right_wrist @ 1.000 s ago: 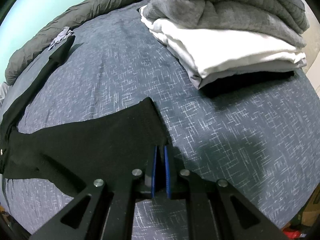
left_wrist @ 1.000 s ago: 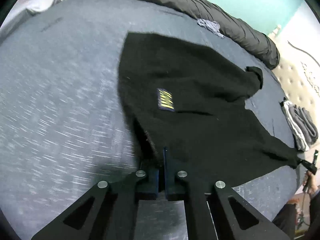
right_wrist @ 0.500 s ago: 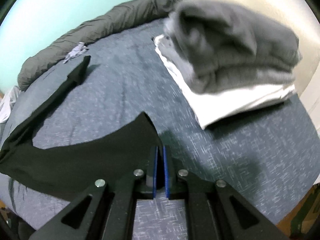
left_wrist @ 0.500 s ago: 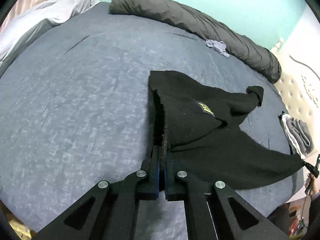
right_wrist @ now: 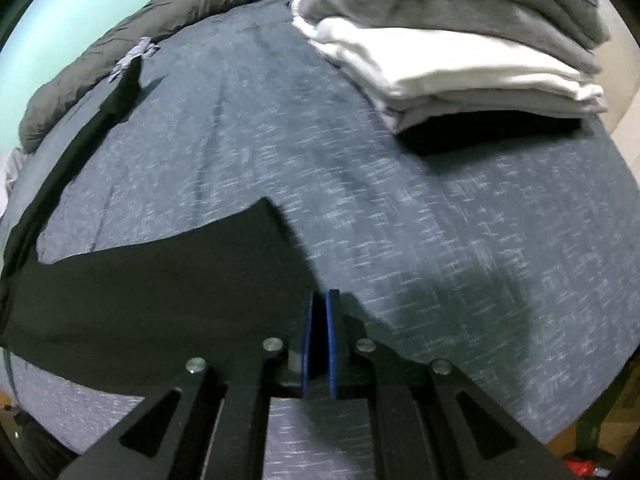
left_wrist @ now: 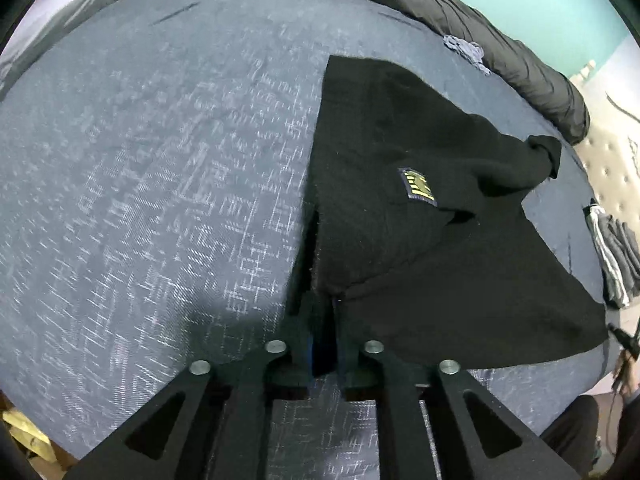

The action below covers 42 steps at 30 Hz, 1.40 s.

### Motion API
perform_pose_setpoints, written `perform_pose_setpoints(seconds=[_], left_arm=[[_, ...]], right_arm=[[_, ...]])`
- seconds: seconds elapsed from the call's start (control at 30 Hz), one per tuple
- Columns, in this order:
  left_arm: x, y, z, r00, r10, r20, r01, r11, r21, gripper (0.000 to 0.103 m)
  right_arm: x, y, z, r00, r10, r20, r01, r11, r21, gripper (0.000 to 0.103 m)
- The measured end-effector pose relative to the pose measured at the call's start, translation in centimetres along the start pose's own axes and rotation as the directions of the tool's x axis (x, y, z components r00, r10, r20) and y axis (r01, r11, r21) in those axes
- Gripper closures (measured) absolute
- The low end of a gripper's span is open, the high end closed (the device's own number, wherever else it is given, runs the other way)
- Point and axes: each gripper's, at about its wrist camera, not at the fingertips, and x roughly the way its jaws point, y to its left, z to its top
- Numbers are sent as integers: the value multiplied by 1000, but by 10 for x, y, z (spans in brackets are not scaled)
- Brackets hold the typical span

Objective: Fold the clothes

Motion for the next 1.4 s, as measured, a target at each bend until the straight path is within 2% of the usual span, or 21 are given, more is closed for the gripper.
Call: perform_pose_setpoints(seconds=[0.13, 0.2, 0.27, 0.4, 0.57, 0.63, 0.67, 0.73, 0.83, 1.0, 1.17, 1.33, 1.4], left_arm=[[-25, -2, 7, 997, 37, 63, -36, 999, -11, 87], [-33, -3, 10, 994, 49, 94, -46, 999, -28, 86], [-38, -5, 14, 991, 58, 121, -53, 998, -43, 84], [-30, -25, 20, 993, 40, 113, -41, 999, 6, 84], [-4, -58, 22, 997, 28, 70, -35, 995, 94, 84], [4, -67, 21, 998, 24, 59, -30, 994, 105, 84], [7, -70, 21, 998, 22, 56, -28, 994, 108, 84], [13, -75, 21, 998, 19, 52, -25, 994, 108, 84], [18, -78, 21, 998, 19, 52, -24, 994, 105, 84], [16, -81, 22, 998, 21, 62, -27, 995, 97, 84], [2, -82, 22, 996, 29, 81, -36, 995, 91, 84], [-26, -84, 27, 991, 32, 130, -42, 996, 77, 83], [-36, -87, 29, 988, 38, 148, -49, 996, 70, 83]], right_arm=[[-18, -10, 18, 996, 57, 75, -57, 998, 0, 92], [-16, -1, 24, 994, 79, 71, -76, 996, -45, 76], [-11, 10, 30, 993, 99, 59, -93, 991, -97, 71], [13, 34, 34, 995, 97, 18, -93, 981, -170, 69], [40, 42, 41, 998, 62, -7, -63, 981, -182, 69], [45, 40, 42, 998, 69, -5, -69, 982, -173, 75], [46, 39, 43, 997, 72, 3, -70, 982, -173, 91], [44, 37, 44, 997, 78, 15, -74, 982, -171, 98], [41, 37, 49, 996, 79, 46, -70, 982, -173, 100], [33, 35, 59, 992, 34, 118, -18, 991, -135, 100], [60, 38, 66, 997, -49, 55, 54, 994, -99, 100], [54, 31, 72, 983, -166, 84, 170, 985, -42, 99], [40, 31, 72, 986, -132, 106, 137, 989, -48, 99]])
